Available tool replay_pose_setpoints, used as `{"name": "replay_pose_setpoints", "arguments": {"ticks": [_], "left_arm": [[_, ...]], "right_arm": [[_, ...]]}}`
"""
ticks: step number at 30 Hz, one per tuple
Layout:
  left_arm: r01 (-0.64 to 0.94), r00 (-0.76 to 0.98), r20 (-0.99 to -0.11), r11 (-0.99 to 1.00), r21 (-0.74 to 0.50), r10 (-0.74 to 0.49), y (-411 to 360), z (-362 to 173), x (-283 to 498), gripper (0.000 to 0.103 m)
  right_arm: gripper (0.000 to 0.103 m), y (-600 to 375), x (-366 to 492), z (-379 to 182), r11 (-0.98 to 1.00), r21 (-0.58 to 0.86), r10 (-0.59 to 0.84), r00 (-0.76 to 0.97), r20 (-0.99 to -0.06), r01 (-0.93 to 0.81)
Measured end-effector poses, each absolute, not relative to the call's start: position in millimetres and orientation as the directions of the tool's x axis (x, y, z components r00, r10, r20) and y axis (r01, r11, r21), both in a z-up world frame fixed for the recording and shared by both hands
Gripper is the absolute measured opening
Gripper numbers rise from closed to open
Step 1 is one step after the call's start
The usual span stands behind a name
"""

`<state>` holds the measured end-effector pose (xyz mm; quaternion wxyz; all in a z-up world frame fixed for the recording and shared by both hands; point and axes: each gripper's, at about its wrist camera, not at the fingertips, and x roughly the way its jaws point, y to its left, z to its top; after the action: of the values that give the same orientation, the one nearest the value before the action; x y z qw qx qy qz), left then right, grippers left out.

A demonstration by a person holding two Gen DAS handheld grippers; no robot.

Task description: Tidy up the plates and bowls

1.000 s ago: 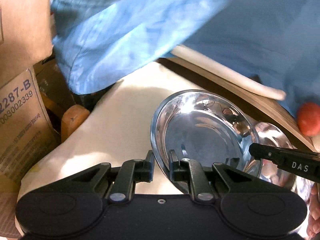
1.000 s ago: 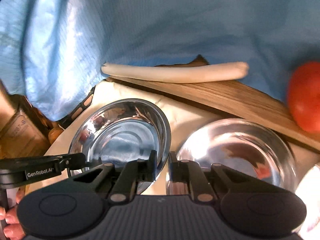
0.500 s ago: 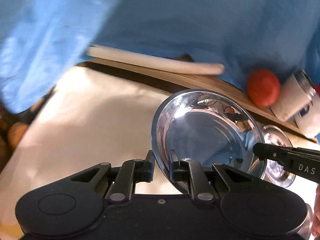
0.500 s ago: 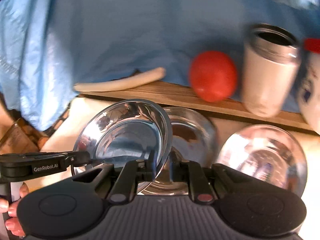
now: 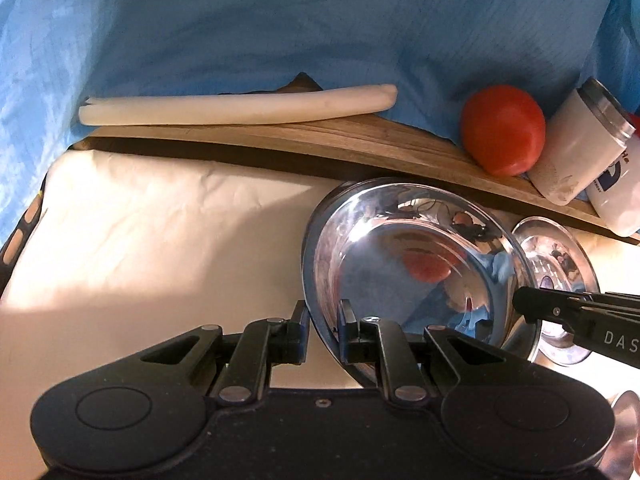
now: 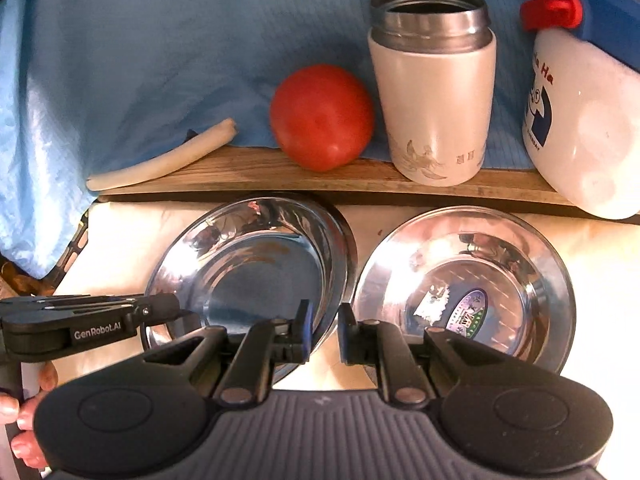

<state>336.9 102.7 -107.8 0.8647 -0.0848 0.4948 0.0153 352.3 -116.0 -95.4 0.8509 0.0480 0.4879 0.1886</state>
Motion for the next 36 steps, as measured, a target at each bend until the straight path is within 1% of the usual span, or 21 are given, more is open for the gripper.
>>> {"name": "replay_pose_setpoints", "arguments": {"ticks": [5,10,12,15,18,20,21,23,24,25,27,28,29,30,32,36], "left_arm": [[-0.115,0.508,-0.86,0.987,-0.116,-0.042,103,-113,343,0.016],[-0.121,0.514,-0.858,0.987,-0.106,-0.028,103,-116,344,0.017],[-0.13,0.517,-0.856,0.987,-0.098,-0.017,104,-116,344,0.019],[-0.152,0.519,-0.855,0.983,-0.104,-0.01,107,-115,342,0.025],[-0.171,0.529,-0.849,0.98,-0.102,0.004,109,-110,337,0.03],[-0.186,0.535,-0.845,0.977,-0.102,0.014,110,-106,333,0.032],[-0.192,0.538,-0.843,0.976,-0.103,0.018,111,-103,331,0.036],[-0.205,0.547,-0.837,0.973,-0.104,0.026,111,-97,325,0.042],[-0.175,0.564,-0.825,0.974,-0.147,-0.023,111,-93,322,0.045],[-0.175,0.571,-0.821,0.972,-0.155,-0.028,112,-90,320,0.048],[-0.177,0.585,-0.811,0.97,-0.164,-0.03,111,-82,314,0.056],[-0.175,0.59,-0.807,0.97,-0.167,-0.032,109,-78,311,0.059],[-0.174,0.595,-0.803,0.97,-0.168,-0.032,107,-75,308,0.067],[-0.174,0.602,-0.798,0.97,-0.172,-0.033,105,-70,305,0.077],[-0.178,0.62,-0.784,0.967,-0.183,-0.034,100,-63,299,0.084],[-0.155,0.647,-0.761,0.969,-0.191,-0.047,81,-49,292,0.091]], "right_arm": [[0.015,-111,357,-98,0.924,0.259,0.365,0.45,-0.815,-0.28],[0.016,-106,358,-99,0.932,0.208,0.332,0.466,-0.82,-0.298],[0.016,-105,359,-101,0.932,0.198,0.326,0.469,-0.821,-0.302],[0.017,-102,358,-100,0.932,0.179,0.319,0.484,-0.815,-0.315],[0.024,-101,354,-97,0.93,0.169,0.321,0.501,-0.804,-0.326],[0.031,-102,352,-94,0.929,0.167,0.325,0.508,-0.797,-0.331],[0.034,-104,350,-92,0.927,0.172,0.332,0.513,-0.792,-0.334],[0.045,-106,346,-86,0.924,0.172,0.339,0.528,-0.779,-0.34],[0.048,-108,343,-83,0.923,0.17,0.343,0.538,-0.77,-0.345],[0.052,-111,341,-79,0.922,0.169,0.346,0.546,-0.763,-0.349],[0.058,-117,336,-70,0.918,0.173,0.358,0.561,-0.746,-0.357],[0.064,-122,334,-65,0.917,0.174,0.363,0.568,-0.738,-0.36],[0.069,-126,330,-61,0.916,0.173,0.365,0.578,-0.73,-0.361],[0.072,-129,328,-57,0.917,0.17,0.365,0.588,-0.722,-0.361],[0.084,-139,321,-48,0.919,0.162,0.363,0.61,-0.705,-0.36],[0.093,-162,308,-33,0.925,0.145,0.351,0.647,-0.677,-0.351]]}}
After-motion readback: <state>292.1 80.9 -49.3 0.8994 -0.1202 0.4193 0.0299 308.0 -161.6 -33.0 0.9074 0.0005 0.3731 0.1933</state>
